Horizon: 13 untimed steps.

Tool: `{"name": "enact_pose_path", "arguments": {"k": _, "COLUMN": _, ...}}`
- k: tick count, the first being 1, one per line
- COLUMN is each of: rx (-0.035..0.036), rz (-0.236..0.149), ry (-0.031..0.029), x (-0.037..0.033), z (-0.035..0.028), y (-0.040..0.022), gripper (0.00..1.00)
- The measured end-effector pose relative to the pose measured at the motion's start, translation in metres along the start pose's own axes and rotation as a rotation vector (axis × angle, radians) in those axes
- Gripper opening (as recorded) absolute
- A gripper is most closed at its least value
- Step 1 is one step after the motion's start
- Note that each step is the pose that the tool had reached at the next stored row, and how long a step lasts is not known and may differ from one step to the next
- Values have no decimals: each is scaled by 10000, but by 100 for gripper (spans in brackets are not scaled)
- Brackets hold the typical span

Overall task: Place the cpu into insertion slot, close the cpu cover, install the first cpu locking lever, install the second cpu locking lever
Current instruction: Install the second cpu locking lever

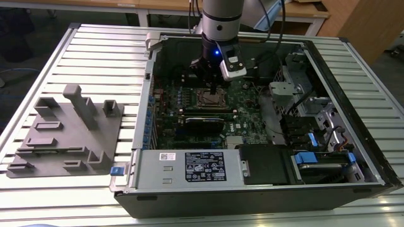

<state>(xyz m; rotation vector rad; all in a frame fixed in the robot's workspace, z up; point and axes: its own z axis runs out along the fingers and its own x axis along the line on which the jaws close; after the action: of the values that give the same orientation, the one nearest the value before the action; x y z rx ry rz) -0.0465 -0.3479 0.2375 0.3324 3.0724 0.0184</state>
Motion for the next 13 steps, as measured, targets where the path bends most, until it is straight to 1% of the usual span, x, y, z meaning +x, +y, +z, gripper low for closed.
{"name": "enact_pose_path", "arguments": {"k": 4, "rx": 2, "rz": -1, "ry": 1, "x": -1, "z": -2, "y": -2, "gripper": 11}}
{"name": "enact_pose_path", "arguments": {"k": 9, "rx": 2, "rz": -1, "ry": 1, "x": -6, "z": -1, "y": -26, "gripper": 11}}
{"name": "enact_pose_path", "arguments": {"k": 13, "rx": 1, "rz": 1, "ry": 0, "x": -7, "z": -1, "y": -30, "gripper": 11}}
